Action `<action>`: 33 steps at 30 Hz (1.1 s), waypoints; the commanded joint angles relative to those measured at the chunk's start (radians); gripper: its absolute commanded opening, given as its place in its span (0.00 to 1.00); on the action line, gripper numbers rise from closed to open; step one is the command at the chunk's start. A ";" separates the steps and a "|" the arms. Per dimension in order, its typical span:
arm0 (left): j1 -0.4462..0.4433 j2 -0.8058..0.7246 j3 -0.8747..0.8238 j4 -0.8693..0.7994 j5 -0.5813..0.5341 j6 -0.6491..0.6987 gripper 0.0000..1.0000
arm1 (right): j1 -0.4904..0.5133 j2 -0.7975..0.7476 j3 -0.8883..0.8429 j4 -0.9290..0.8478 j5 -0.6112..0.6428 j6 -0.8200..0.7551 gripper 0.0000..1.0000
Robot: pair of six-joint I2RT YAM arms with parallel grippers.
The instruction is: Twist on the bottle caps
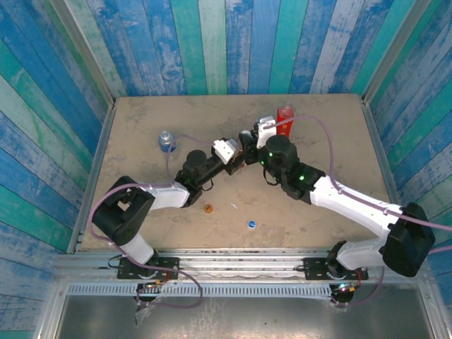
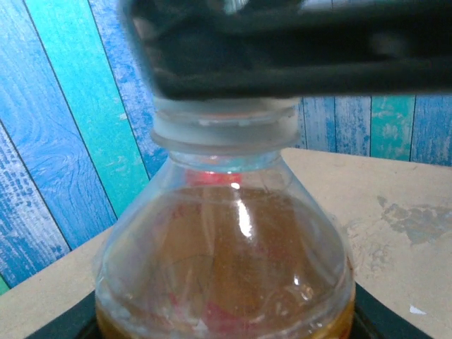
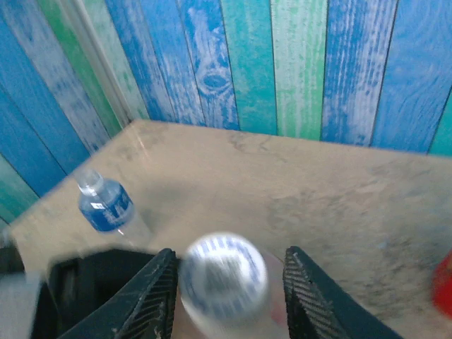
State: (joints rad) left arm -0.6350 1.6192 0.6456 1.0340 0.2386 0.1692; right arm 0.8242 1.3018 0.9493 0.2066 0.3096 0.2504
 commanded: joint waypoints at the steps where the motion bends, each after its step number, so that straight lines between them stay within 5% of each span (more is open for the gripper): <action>1: 0.075 -0.034 -0.037 0.090 0.173 -0.056 0.39 | -0.019 -0.111 -0.058 0.048 -0.117 -0.186 0.52; 7: 0.107 -0.091 -0.042 -0.066 0.617 0.007 0.42 | -0.187 -0.242 -0.054 -0.156 -0.728 -0.337 0.67; 9: 0.107 -0.102 -0.034 -0.087 0.705 0.003 0.41 | -0.206 -0.253 -0.029 -0.257 -0.824 -0.410 0.69; 13: 0.102 -0.120 0.007 -0.175 0.844 0.003 0.41 | -0.213 -0.250 0.012 -0.399 -0.939 -0.531 0.68; 20: 0.074 -0.149 0.031 -0.316 0.883 0.127 0.42 | -0.213 -0.187 0.059 -0.455 -1.049 -0.591 0.59; 24: 0.072 -0.159 0.028 -0.292 0.884 0.123 0.42 | -0.212 -0.155 0.089 -0.502 -1.058 -0.621 0.45; 30: 0.071 -0.170 0.021 -0.270 0.887 0.113 0.42 | -0.212 -0.148 0.106 -0.557 -1.037 -0.656 0.37; 33: 0.071 -0.167 0.015 -0.237 0.866 0.096 0.42 | -0.214 -0.145 0.109 -0.557 -1.039 -0.646 0.22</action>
State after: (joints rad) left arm -0.5625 1.5116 0.6563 0.7471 1.1038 0.2741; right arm 0.6128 1.1564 1.0462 -0.2996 -0.7113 -0.3870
